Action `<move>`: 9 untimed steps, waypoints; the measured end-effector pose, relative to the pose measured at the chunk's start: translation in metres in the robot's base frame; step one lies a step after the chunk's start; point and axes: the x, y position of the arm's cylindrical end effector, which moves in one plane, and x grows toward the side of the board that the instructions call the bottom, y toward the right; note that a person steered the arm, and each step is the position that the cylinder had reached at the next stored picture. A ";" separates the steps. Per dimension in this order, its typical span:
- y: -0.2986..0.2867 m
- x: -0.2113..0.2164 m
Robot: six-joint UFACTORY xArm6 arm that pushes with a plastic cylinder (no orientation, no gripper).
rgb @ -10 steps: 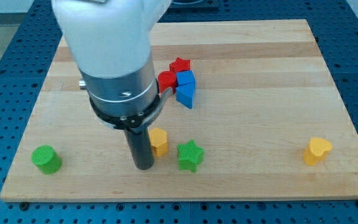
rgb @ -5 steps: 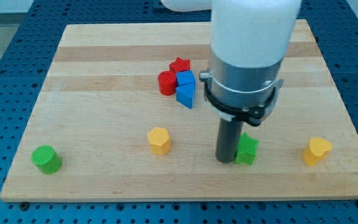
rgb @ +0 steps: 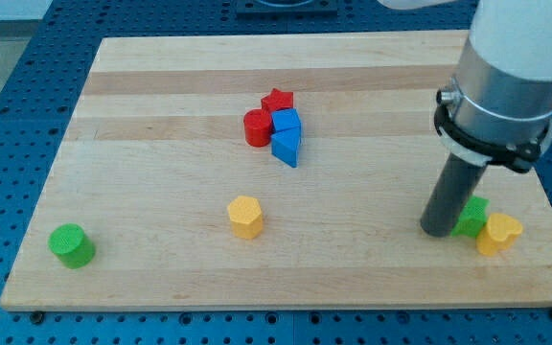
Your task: Move the green star and hexagon close to the heart
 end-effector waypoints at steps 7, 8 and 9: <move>-0.255 0.015; -0.260 -0.005; -0.254 -0.019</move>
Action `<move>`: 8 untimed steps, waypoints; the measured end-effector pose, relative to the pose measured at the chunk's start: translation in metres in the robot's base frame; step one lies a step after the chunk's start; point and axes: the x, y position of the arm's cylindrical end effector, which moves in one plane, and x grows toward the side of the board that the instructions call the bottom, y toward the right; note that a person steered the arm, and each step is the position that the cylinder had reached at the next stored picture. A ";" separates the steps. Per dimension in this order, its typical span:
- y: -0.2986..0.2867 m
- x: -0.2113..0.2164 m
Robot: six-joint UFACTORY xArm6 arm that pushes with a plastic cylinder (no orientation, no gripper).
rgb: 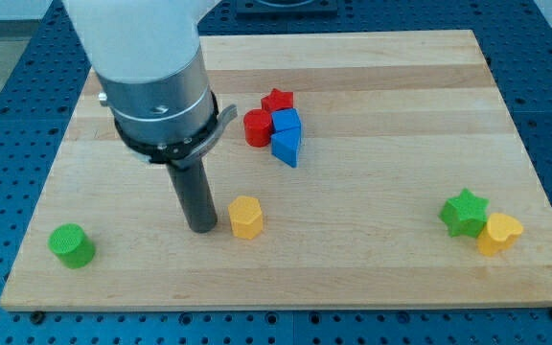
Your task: Move the green star and hexagon close to the heart
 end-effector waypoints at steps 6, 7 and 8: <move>0.095 0.046; 0.110 0.049; 0.131 0.049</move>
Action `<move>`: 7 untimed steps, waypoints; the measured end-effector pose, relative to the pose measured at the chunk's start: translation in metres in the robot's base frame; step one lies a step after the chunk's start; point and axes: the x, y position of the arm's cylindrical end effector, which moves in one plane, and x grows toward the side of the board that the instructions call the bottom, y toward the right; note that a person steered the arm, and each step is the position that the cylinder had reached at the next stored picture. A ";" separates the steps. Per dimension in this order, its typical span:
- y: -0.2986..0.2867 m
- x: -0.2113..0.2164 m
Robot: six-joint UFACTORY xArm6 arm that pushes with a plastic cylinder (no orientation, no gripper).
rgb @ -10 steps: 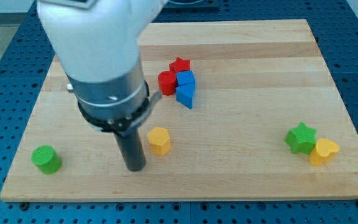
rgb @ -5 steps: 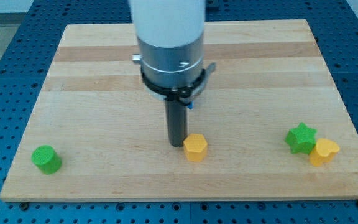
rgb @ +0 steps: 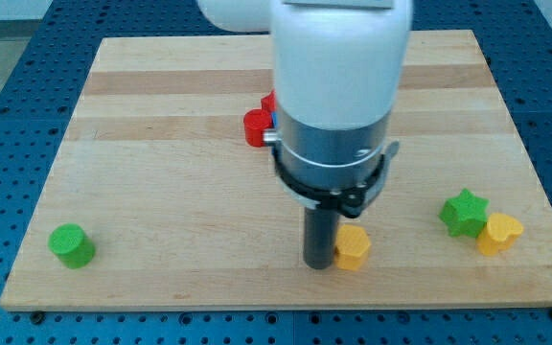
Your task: Move the green star and hexagon close to the heart
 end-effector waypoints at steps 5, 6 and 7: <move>0.116 0.000; 0.097 0.026; 0.074 0.039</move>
